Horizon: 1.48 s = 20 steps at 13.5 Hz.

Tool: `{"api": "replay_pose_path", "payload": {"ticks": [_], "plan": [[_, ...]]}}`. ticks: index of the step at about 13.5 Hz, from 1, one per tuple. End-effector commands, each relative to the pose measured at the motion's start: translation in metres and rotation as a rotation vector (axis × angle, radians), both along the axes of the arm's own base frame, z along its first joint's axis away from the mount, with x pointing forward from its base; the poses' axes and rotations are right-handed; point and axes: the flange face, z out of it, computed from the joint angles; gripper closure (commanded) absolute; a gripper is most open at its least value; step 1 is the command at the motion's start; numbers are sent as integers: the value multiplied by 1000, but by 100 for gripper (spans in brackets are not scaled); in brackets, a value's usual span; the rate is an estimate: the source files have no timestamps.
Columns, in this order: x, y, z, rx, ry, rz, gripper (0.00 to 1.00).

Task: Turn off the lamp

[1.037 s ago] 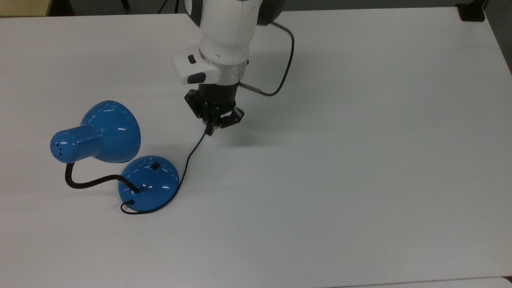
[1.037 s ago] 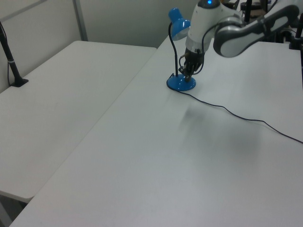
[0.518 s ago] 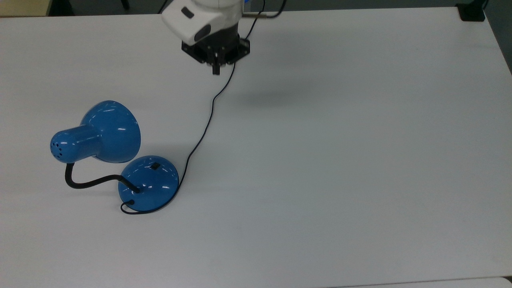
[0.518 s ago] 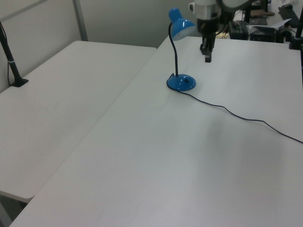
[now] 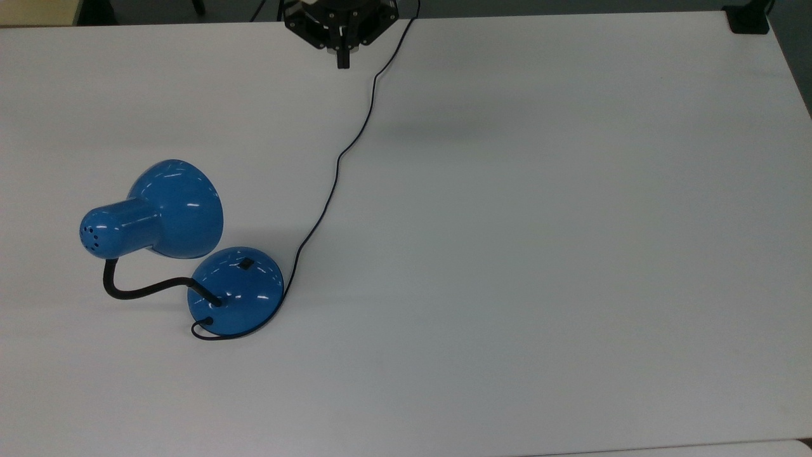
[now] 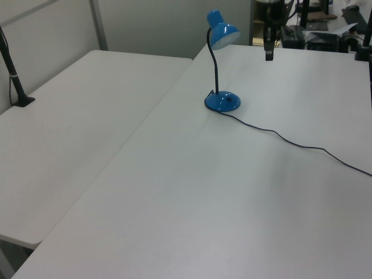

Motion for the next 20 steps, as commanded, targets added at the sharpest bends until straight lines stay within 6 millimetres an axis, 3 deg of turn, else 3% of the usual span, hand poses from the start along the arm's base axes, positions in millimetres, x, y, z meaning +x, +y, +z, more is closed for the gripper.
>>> {"api": "replay_pose_path", "payload": {"ticks": [1, 6, 7, 9, 12, 14, 20], "plan": [[-20, -3, 15, 27, -8, -41, 100], [-19, -8, 16, 27, -21, -109, 100], [-17, -7, 15, 27, -23, -109, 96], [-17, -10, 16, 27, -21, -114, 55], [-17, -10, 16, 24, -26, -118, 9], [-17, -11, 16, 21, -27, -118, 0], [-16, -16, 20, 25, -36, -130, 0]]}}
